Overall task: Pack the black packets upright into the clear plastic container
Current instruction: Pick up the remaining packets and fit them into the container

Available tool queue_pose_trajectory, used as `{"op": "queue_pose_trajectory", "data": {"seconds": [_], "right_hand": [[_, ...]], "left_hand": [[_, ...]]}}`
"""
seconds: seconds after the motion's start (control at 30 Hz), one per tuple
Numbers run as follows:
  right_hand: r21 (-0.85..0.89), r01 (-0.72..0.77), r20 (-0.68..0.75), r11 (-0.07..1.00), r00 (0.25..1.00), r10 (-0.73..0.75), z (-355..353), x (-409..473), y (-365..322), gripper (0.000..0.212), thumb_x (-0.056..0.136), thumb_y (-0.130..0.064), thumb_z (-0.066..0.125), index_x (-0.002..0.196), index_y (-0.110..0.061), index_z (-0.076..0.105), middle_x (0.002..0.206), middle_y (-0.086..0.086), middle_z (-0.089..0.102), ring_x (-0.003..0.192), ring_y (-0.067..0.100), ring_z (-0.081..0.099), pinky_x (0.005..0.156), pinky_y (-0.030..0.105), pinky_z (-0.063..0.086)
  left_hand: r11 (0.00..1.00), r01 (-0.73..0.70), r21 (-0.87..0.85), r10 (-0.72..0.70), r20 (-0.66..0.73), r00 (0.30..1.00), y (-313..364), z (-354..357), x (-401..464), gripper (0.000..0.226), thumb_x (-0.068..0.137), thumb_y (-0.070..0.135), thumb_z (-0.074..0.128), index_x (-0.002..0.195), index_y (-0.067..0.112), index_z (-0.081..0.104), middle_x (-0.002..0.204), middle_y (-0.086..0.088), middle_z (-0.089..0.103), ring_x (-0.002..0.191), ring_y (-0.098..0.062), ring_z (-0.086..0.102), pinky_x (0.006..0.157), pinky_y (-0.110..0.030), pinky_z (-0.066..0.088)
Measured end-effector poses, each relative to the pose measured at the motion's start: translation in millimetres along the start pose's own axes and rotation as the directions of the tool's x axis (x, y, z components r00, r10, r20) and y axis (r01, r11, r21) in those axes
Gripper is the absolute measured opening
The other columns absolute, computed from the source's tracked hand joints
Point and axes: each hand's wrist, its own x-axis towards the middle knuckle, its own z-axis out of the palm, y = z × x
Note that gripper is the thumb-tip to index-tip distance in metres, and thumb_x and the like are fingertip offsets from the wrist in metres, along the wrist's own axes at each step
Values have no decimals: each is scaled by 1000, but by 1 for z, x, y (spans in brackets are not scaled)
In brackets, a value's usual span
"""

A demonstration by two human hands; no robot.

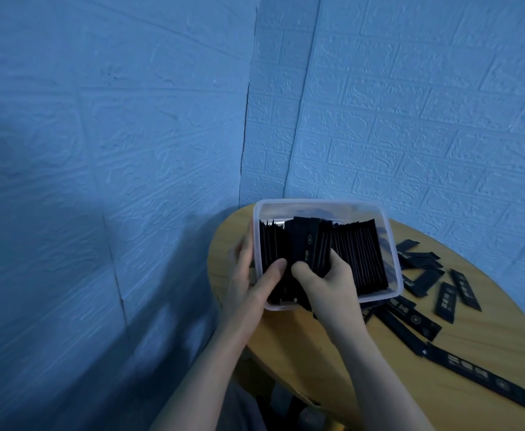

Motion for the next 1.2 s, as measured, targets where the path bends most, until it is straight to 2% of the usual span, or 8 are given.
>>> {"op": "queue_pose_trajectory", "data": {"seconds": [0.37, 0.5, 0.63, 0.73, 0.87, 0.97, 1.07, 1.2], "right_hand": [[82, -42, 88, 996, 996, 35, 5, 0, -2, 10, 87, -3, 65, 93, -10, 69, 88, 8, 75, 86, 24, 72, 79, 42, 59], [139, -38, 145, 990, 989, 18, 8, 0, -4, 15, 89, 2, 62, 97, -9, 69, 93, 9, 75, 89, 22, 71, 79, 33, 59], [141, -41, 163, 989, 987, 18, 8, 0, -5, 15, 89, 1, 63, 97, -10, 68, 91, 7, 75, 87, 18, 72, 76, 29, 59], [115, -30, 160, 993, 987, 12, 8, 1, -6, 16, 89, -1, 63, 96, -14, 68, 90, 4, 76, 87, 18, 72, 78, 32, 59], [-31, 56, 55, 998, 997, -54, 15, -1, 0, 20, 84, -16, 69, 87, -36, 68, 90, 2, 73, 87, 16, 70, 80, 42, 58], [-88, 58, 34, 994, 998, -55, 17, -3, -1, 13, 77, -30, 68, 80, -42, 67, 91, 8, 69, 84, 22, 69, 76, 48, 58], [-35, 17, 68, 999, 998, -14, 14, -3, -5, 9, 83, -16, 68, 77, -23, 68, 76, 4, 73, 76, 25, 71, 70, 53, 58], [-146, 76, 62, 986, 996, -68, 9, -5, -7, 7, 83, -25, 69, 79, -29, 68, 77, -5, 74, 75, 14, 71, 70, 49, 59]], "left_hand": [[1000, -18, -3, 18, -47, 999, 4, 1, -1, 70, 81, 58, 53, 141, 58, 19, 138, 40, 29, 133, 19, 28, 105, -6, 27], [998, -5, -60, 3, -38, 999, 1, 2, -2, 65, 86, 58, 50, 143, 60, 19, 149, 30, 27, 139, 10, 28, 116, -37, 32], [998, 32, -58, -35, -46, 998, -1, 2, -2, 64, 85, 61, 53, 140, 68, 20, 147, 35, 27, 141, -4, 34, 103, -63, 40], [1000, 6, -27, -8, -70, 998, 1, 1, -2, 64, 84, 57, 56, 139, 67, 23, 137, 44, 31, 138, 2, 36, 106, -54, 42], [997, -58, 48, 62, -100, 993, 5, 2, -3, 62, 89, 37, 56, 141, 50, 24, 133, 35, 33, 124, 27, 31, 99, -1, 29], [994, -72, 76, 80, -113, 990, 5, 2, -3, 62, 90, 31, 54, 143, 44, 24, 134, 31, 33, 123, 29, 28, 97, 2, 26], [997, -57, 58, 63, -117, 991, 4, 2, -2, 62, 90, 36, 55, 142, 51, 25, 132, 40, 34, 127, 24, 30, 107, -21, 37], [996, -58, 69, 67, -126, 990, 6, 2, -4, 62, 89, 34, 55, 141, 47, 25, 134, 35, 33, 125, 27, 28, 98, 1, 25]]}}
